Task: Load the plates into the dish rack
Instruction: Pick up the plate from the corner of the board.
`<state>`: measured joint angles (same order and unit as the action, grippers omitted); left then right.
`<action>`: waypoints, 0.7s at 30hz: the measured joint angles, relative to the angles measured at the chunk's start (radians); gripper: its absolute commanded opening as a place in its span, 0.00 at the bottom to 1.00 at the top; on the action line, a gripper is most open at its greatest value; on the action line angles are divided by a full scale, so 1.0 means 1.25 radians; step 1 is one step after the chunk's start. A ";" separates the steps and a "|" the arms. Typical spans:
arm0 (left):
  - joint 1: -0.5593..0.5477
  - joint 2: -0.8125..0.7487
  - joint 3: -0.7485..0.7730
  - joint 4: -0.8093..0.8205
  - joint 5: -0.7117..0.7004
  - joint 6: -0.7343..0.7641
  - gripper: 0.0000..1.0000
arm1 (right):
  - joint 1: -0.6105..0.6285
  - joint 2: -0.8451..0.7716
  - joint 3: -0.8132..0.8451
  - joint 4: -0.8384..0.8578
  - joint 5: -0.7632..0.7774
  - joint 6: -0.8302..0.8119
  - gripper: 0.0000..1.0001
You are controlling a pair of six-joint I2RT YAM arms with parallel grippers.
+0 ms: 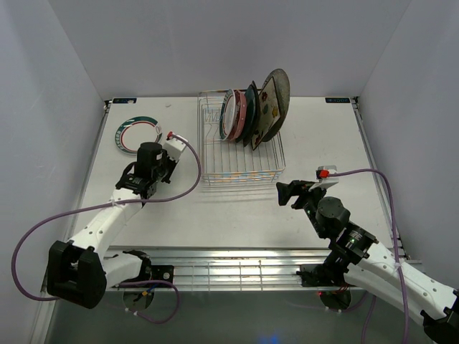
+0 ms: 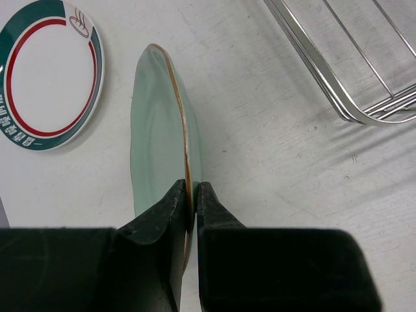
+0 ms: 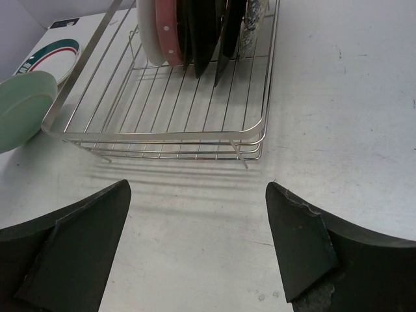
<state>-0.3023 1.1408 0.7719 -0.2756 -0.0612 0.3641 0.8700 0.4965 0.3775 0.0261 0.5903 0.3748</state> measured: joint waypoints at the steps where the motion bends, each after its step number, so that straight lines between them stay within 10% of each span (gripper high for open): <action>1: 0.000 0.001 0.005 -0.004 0.001 -0.002 0.00 | 0.000 -0.002 0.000 0.000 0.000 0.000 0.90; 21: 0.025 0.089 0.184 -0.061 0.038 -0.034 0.00 | 0.000 -0.005 0.000 0.001 -0.005 0.000 0.90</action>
<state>-0.2710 1.2518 1.0016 -0.3519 -0.0143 0.3222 0.8700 0.4908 0.3775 0.0269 0.5842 0.3748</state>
